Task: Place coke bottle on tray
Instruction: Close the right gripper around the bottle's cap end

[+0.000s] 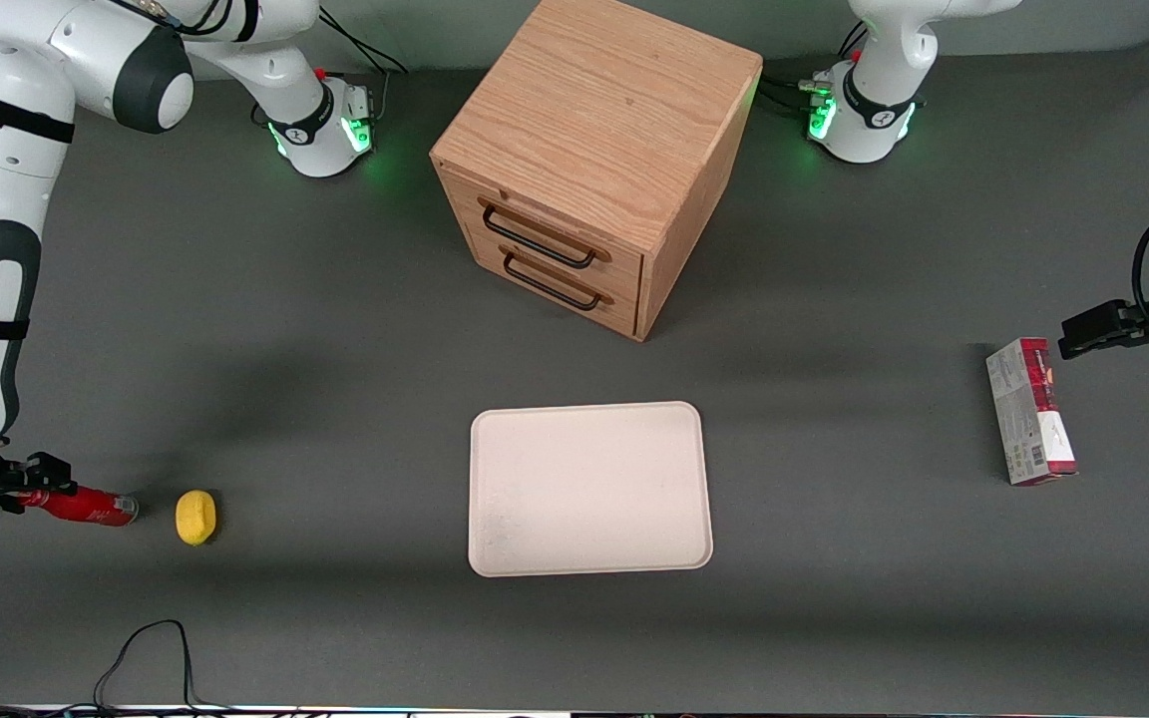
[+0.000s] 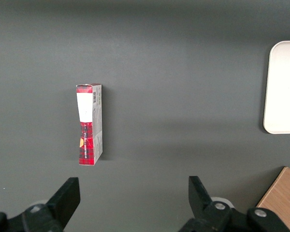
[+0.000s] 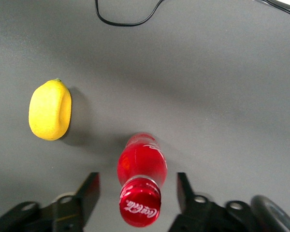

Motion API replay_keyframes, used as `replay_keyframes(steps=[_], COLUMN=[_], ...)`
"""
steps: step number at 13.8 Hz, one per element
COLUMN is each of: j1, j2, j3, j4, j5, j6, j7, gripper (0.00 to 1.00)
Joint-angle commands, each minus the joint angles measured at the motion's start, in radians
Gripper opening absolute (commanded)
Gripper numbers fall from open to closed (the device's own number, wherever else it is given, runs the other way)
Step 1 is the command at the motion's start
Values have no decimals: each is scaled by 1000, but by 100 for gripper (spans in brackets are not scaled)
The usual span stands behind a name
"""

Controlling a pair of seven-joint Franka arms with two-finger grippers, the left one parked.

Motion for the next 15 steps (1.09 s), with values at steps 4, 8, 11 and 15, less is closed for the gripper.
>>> replay_keyframes(steps=[4,8,11,15], j1=[-4,20,25,53], j2=[19,-39,-102,-211], j3=[-13,-34,-14,146], j4=[33,69,258,405], j5=[38,-34,-200,-325], j6=[-10,-144,-477,-732], j7=[-30,96,404,725], gripper=[5,0,0,0])
